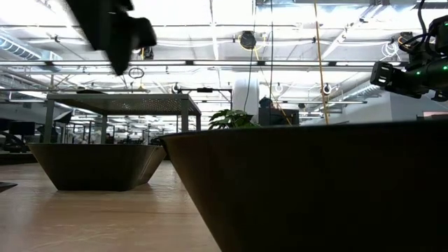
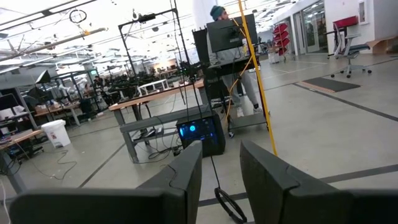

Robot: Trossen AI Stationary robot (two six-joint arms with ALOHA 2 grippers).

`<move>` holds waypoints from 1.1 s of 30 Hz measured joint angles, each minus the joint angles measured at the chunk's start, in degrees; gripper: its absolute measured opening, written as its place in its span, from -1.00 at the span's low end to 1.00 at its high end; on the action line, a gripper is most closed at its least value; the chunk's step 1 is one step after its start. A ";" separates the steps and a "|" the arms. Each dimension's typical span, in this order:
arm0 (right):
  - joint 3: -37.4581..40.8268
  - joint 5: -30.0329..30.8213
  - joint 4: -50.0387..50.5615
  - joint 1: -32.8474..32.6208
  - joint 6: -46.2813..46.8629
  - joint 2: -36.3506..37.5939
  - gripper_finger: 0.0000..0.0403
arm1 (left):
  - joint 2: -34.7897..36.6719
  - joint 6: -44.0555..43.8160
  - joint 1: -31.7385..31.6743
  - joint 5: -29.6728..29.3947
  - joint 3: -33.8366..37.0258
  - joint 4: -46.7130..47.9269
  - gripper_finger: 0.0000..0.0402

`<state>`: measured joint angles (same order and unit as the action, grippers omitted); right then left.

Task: Pick & Place Mini shaped plates
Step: Put the black distorted square plate on the shelf

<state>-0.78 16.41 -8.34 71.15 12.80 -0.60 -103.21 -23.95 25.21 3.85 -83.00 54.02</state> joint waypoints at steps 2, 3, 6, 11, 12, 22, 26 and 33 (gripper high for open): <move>0.00 0.00 0.00 0.00 0.00 0.00 -0.50 | -2.03 1.98 2.93 -1.60 0.00 -1.41 0.13; -0.01 0.01 0.00 -0.01 0.00 0.00 -0.50 | -3.09 3.34 4.26 -2.32 0.00 -2.23 0.13; -0.01 0.00 0.00 0.00 0.00 0.00 -0.50 | -6.56 7.73 7.71 -4.52 0.02 -4.53 0.13; -0.01 0.01 0.00 0.00 0.00 0.00 -0.50 | -10.64 8.14 10.59 -15.14 0.04 -5.47 0.13; -0.02 0.00 0.00 0.00 0.00 0.00 -0.50 | -11.15 7.32 10.62 -16.65 0.04 -5.51 0.13; 0.00 0.01 0.02 -0.01 0.00 -0.01 -0.50 | -14.86 -1.85 8.36 -19.30 0.04 -6.34 0.13; -0.01 0.00 0.02 -0.01 0.00 -0.01 -0.50 | -14.91 -2.06 7.74 -18.96 0.04 -6.46 0.05; -0.02 0.00 0.02 -0.02 0.00 -0.02 -0.50 | -14.36 -1.63 6.48 -13.78 0.00 -7.11 -0.71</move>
<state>-0.80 16.40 -8.32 71.13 12.80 -0.62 -117.57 -25.58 31.69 -9.93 -83.00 46.90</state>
